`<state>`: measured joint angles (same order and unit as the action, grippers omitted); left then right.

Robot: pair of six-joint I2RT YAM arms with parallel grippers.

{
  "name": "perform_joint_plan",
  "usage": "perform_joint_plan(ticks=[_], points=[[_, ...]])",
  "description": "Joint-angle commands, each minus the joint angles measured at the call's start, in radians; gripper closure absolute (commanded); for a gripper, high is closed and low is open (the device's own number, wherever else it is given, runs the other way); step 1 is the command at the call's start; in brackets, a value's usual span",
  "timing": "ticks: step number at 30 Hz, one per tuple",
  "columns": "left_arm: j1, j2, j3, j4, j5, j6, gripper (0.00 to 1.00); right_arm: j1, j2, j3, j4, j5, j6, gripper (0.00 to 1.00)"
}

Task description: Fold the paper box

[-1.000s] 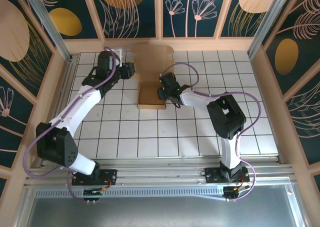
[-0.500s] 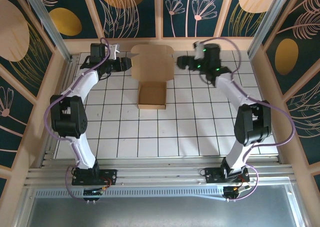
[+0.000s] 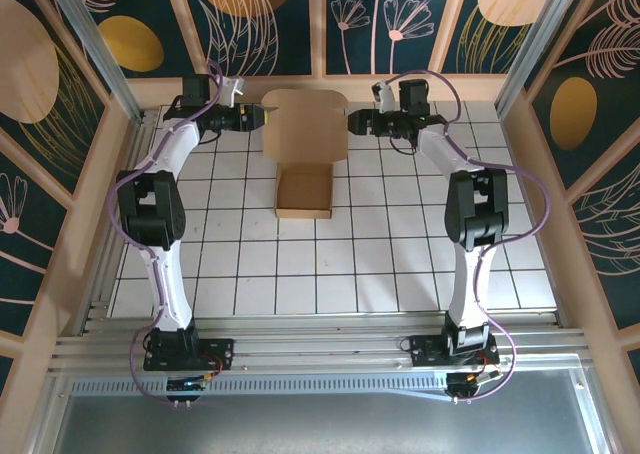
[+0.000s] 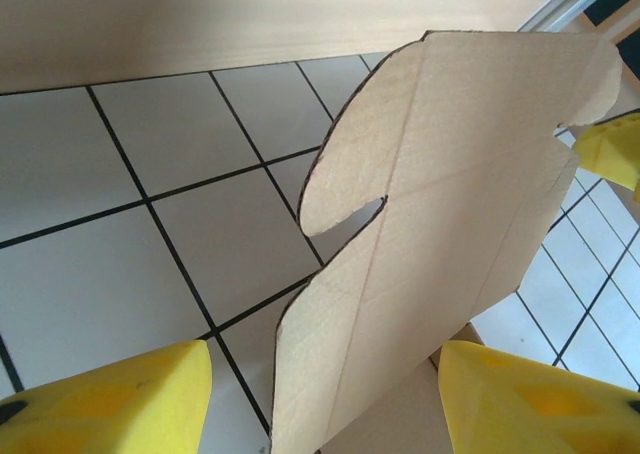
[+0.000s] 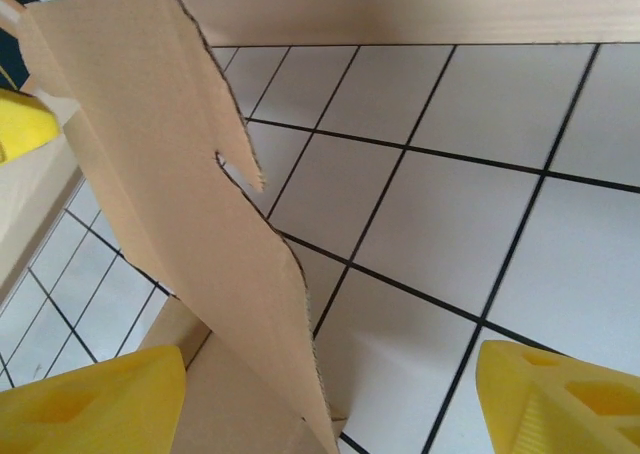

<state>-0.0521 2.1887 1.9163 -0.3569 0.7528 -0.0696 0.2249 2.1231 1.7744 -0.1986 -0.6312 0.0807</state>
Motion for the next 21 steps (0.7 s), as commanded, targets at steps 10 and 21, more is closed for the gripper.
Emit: perform_joint_plan(ticks=[10, 21], points=[[0.027, -0.287, -0.381, 0.34, -0.383, -0.294, 0.62, -0.053, -0.218, -0.319, 0.347, 0.154, 0.293, 0.52], [0.034, 0.092, 0.088, -0.028, -0.317, -0.386, 0.79, -0.021, 0.054, -0.006, 0.093, 0.131, 0.305, 0.77]])
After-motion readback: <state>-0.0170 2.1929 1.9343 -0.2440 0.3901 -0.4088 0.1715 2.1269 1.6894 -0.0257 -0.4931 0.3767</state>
